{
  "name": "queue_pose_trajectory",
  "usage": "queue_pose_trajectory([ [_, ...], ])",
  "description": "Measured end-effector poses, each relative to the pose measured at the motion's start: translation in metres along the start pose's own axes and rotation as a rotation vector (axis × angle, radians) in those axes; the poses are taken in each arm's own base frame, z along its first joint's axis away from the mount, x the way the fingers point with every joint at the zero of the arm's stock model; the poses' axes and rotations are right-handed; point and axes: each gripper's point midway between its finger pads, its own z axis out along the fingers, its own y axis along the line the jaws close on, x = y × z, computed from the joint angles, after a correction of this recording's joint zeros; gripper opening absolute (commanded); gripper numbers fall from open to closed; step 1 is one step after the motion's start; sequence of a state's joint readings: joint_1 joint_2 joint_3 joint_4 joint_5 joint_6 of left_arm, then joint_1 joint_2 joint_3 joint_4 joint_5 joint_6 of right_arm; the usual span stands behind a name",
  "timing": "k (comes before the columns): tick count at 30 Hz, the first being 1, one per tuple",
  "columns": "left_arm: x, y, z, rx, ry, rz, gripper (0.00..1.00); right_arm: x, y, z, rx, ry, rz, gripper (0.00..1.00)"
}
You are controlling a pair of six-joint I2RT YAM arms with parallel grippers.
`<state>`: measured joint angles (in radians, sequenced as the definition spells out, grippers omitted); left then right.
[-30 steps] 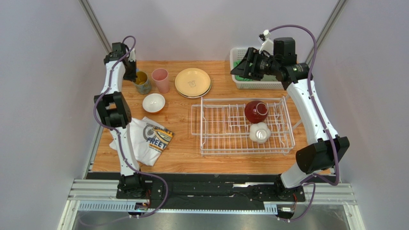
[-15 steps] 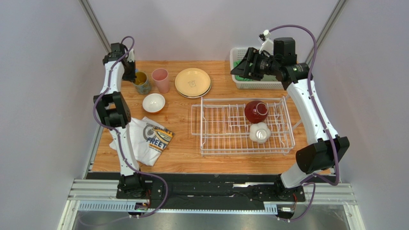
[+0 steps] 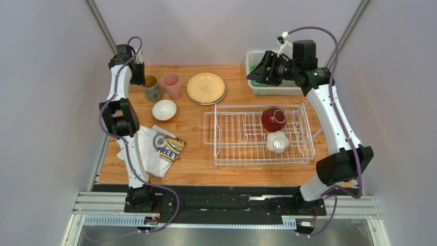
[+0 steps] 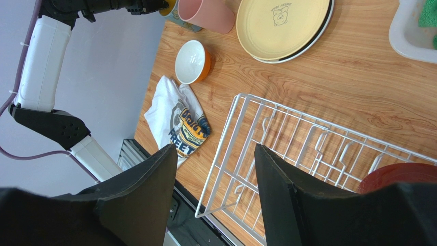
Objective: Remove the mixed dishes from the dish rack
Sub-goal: Place the cup at the center of the board.
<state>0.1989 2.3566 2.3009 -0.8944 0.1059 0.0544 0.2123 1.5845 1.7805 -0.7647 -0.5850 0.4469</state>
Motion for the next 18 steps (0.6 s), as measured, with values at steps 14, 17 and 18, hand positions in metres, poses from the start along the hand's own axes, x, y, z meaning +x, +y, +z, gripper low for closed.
queue_pose_trajectory([
  [14,-0.009,-0.002,-0.003,0.013,-0.034,0.006,0.54,-0.001,-0.003,0.0,0.01,-0.005,-0.013,0.6],
  [17,-0.009,-0.003,-0.01,0.012,-0.043,0.01,0.59,-0.003,-0.008,-0.001,0.027,-0.013,-0.03,0.6],
  [18,-0.011,-0.003,-0.014,0.012,-0.051,0.013,0.61,-0.004,-0.011,-0.001,0.037,-0.016,-0.038,0.6],
])
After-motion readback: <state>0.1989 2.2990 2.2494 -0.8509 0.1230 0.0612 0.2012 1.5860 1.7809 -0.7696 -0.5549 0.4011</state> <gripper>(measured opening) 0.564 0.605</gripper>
